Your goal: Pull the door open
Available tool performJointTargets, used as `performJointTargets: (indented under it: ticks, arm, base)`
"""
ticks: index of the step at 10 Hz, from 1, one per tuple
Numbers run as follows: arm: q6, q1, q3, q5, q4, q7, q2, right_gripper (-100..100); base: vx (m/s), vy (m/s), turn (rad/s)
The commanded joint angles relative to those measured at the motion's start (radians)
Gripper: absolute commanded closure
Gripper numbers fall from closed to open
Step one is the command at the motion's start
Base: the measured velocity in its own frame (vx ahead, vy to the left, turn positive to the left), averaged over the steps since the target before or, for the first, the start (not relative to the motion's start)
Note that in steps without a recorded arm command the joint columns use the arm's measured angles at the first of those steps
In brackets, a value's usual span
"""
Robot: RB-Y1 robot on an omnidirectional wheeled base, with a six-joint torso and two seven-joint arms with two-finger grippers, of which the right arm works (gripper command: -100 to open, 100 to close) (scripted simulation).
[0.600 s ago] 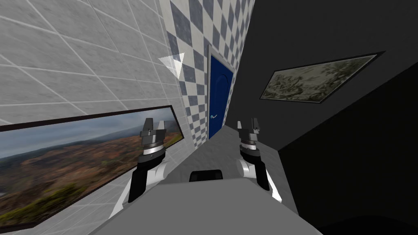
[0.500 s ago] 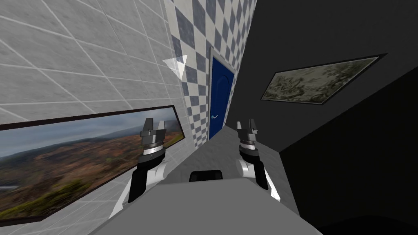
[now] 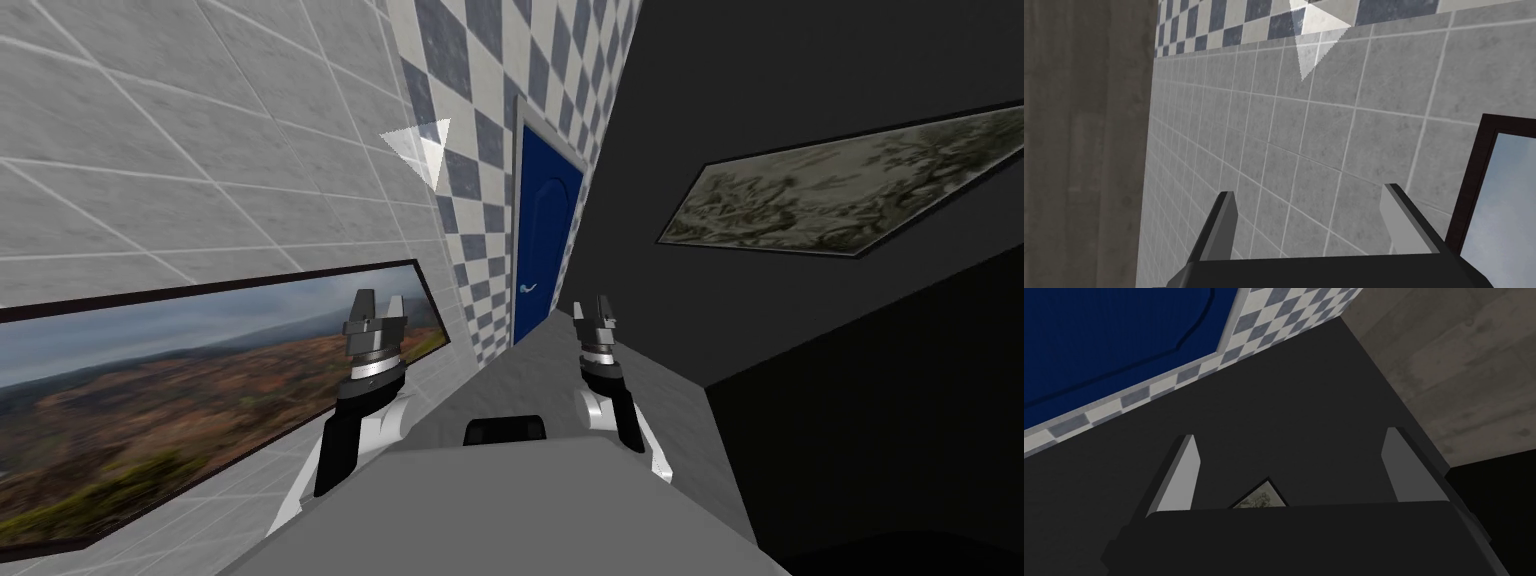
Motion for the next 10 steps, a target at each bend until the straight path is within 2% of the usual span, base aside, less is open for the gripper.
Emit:
performJointTargets:
  ticks: [1, 6, 10]
  arm:
    - [-0.007, -0.014, -0.002, -0.003, 0.04, -0.007, -0.013, -100]
    - [-0.028, -0.058, 0.01, -0.006, 0.18, -0.024, -0.055, -100]
    - [-0.048, -0.099, 0.021, -0.009, 0.3, -0.039, -0.092, -100]
  base:
    - [0.076, -0.05, 0.085]
    - [0.084, -0.06, 0.122]
    - [0.086, -0.091, 0.155]
